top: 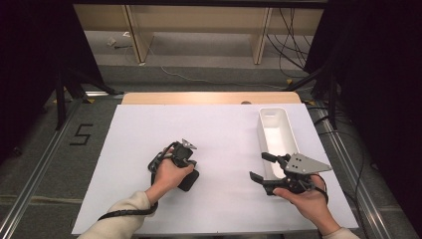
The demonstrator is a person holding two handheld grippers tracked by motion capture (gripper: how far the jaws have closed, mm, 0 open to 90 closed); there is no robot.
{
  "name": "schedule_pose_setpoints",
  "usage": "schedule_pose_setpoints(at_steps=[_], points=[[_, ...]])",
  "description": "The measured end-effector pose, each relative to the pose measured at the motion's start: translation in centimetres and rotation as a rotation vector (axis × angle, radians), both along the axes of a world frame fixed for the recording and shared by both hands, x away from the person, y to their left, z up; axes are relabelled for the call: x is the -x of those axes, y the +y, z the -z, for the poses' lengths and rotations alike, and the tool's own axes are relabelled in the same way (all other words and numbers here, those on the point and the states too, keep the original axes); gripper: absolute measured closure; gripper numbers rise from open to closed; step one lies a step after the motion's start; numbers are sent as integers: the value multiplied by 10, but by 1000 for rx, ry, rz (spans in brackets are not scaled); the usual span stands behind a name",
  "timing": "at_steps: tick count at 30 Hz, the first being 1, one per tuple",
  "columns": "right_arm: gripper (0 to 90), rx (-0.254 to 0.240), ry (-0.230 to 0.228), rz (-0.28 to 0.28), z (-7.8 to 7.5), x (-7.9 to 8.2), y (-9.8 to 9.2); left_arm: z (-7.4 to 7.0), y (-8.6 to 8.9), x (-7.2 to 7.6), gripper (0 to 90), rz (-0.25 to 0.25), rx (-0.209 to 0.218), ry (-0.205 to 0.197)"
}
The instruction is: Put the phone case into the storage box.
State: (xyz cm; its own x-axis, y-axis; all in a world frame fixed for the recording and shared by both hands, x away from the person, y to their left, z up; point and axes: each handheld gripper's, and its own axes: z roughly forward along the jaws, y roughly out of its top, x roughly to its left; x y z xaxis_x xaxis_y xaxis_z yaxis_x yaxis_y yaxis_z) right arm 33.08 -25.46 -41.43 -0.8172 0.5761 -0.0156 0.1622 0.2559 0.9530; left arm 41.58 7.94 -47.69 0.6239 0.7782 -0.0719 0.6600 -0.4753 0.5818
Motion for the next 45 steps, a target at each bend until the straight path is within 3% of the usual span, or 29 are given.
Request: schedule_pose_setpoints(at_steps=[30, 45], points=[[259, -6, -2, 4, -1, 1, -1, -7, 26, 35, 899, 98, -93, 105], [259, -9, 2, 6, -1, 1, -1, -10, 53, 51, 898, 96, -138, 158]])
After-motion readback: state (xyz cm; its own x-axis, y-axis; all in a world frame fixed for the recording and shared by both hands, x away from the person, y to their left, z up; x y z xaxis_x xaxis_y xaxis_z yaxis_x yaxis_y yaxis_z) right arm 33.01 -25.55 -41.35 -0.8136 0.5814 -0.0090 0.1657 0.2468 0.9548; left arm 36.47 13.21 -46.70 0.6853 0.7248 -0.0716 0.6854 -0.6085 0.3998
